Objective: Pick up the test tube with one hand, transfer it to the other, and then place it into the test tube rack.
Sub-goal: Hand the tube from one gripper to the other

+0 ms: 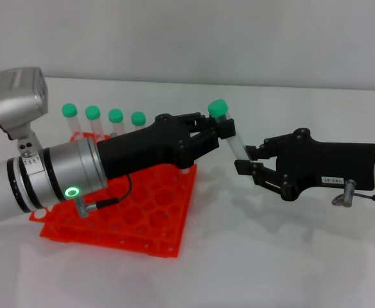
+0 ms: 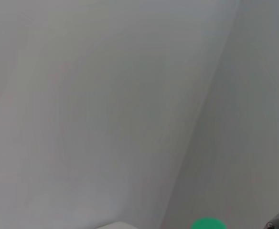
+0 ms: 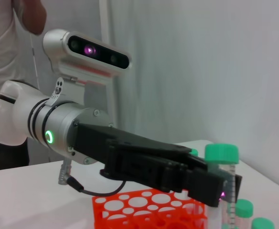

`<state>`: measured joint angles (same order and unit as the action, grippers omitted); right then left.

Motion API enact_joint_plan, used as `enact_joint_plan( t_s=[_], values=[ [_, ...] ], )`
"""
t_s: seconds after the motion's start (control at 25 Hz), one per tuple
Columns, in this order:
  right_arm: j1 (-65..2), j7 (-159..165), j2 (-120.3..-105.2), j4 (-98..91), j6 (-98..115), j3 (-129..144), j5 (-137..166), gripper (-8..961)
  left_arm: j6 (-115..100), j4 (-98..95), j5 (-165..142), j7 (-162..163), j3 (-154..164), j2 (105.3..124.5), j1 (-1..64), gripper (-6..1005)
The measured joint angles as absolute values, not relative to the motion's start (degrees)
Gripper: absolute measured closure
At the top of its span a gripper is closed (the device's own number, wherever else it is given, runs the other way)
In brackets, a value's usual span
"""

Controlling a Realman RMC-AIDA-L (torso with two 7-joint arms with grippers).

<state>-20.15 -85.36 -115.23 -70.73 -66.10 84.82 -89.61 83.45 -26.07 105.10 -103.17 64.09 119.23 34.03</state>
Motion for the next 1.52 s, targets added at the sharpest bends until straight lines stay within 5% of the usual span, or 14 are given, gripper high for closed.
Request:
enact_joint_plan(
  t_s=[1.28, 1.52],
  values=[
    [-19.76, -85.35, -115.2, -70.47, -64.66, 85.09, -89.64, 757, 83.99, -26.81, 106.03, -103.64, 64.1, 119.15, 33.66, 776],
    [-19.96, -84.89, -115.21, -69.2, -64.41, 85.05, -89.95, 656, 83.81, -27.09, 106.13, -103.57, 64.05, 119.02, 33.96, 778]
  ],
)
